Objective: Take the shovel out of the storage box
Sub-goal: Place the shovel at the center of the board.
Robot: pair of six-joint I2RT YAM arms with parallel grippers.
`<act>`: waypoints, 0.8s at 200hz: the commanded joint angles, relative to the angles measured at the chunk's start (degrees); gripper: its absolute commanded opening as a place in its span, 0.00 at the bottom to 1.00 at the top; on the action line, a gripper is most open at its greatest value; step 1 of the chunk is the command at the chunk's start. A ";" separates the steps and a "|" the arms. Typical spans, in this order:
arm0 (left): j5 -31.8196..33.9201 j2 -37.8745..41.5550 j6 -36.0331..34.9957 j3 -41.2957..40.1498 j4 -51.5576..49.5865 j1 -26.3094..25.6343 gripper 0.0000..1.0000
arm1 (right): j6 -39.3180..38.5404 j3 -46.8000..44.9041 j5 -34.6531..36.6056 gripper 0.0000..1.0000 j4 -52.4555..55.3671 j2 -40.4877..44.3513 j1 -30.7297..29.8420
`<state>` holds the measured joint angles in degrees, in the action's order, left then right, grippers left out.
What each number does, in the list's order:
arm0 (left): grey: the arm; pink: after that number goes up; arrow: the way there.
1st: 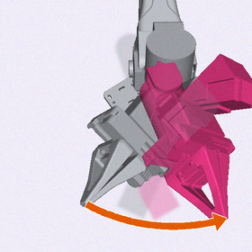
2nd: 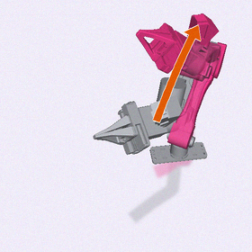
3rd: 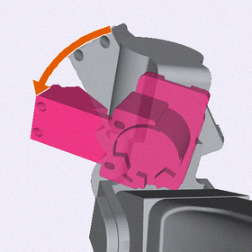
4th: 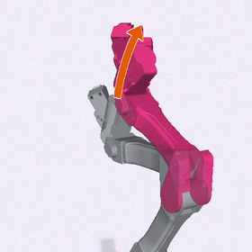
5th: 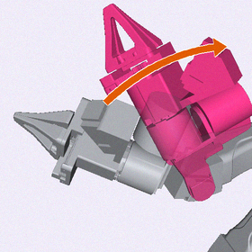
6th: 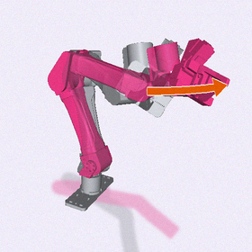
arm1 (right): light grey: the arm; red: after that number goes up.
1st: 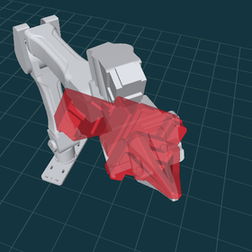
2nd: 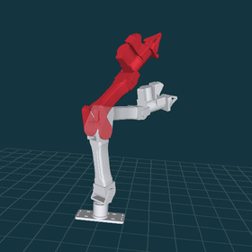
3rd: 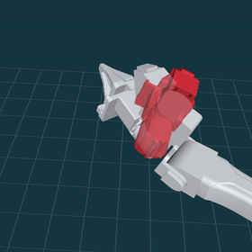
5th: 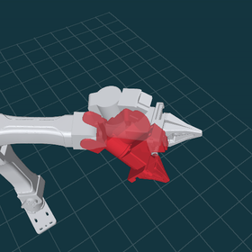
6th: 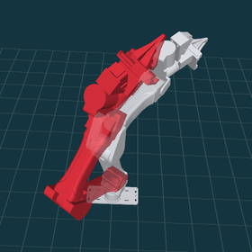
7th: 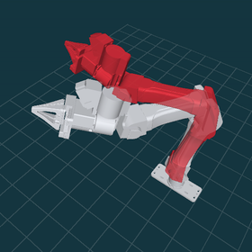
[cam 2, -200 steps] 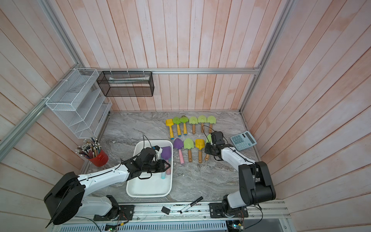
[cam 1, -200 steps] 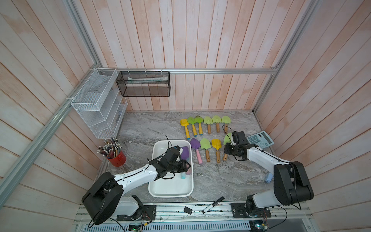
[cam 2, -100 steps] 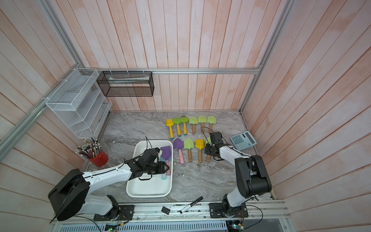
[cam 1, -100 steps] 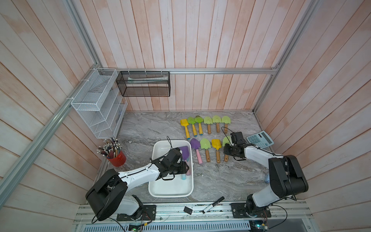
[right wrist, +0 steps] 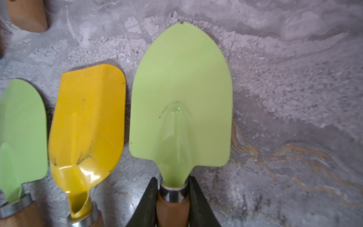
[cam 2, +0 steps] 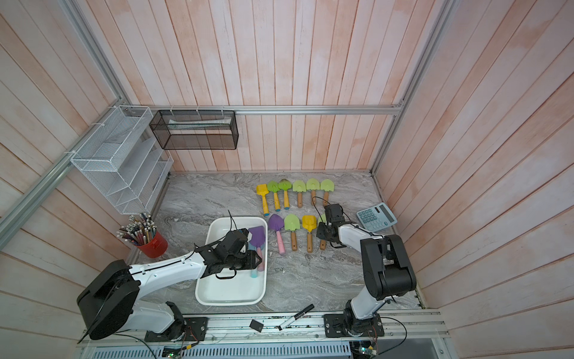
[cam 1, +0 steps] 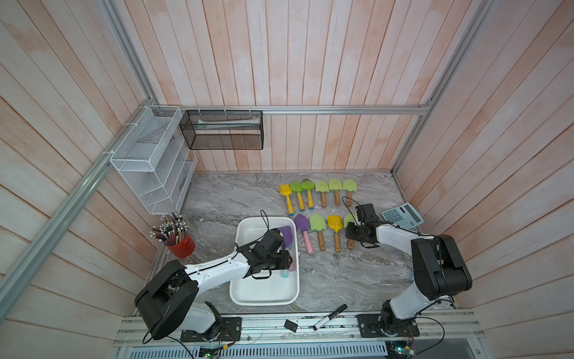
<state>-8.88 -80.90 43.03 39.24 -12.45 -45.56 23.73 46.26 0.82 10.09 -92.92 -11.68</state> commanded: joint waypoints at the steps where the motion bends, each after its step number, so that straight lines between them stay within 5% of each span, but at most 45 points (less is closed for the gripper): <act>1: 1.89 1.42 -0.75 2.10 -1.52 -0.77 0.49 | -0.64 1.59 1.58 0.28 -0.42 -1.28 0.41; 100: 3.63 -0.48 0.65 5.06 -0.79 -4.12 0.49 | -0.59 1.51 0.84 0.43 0.40 0.07 0.42; 160: 5.55 -3.41 1.93 5.63 -2.28 -4.47 0.49 | 1.24 -2.25 1.00 0.47 -0.09 10.16 0.39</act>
<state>-5.93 -82.87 44.21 43.68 -12.62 -50.02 24.03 45.87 1.48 10.17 -87.05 -11.53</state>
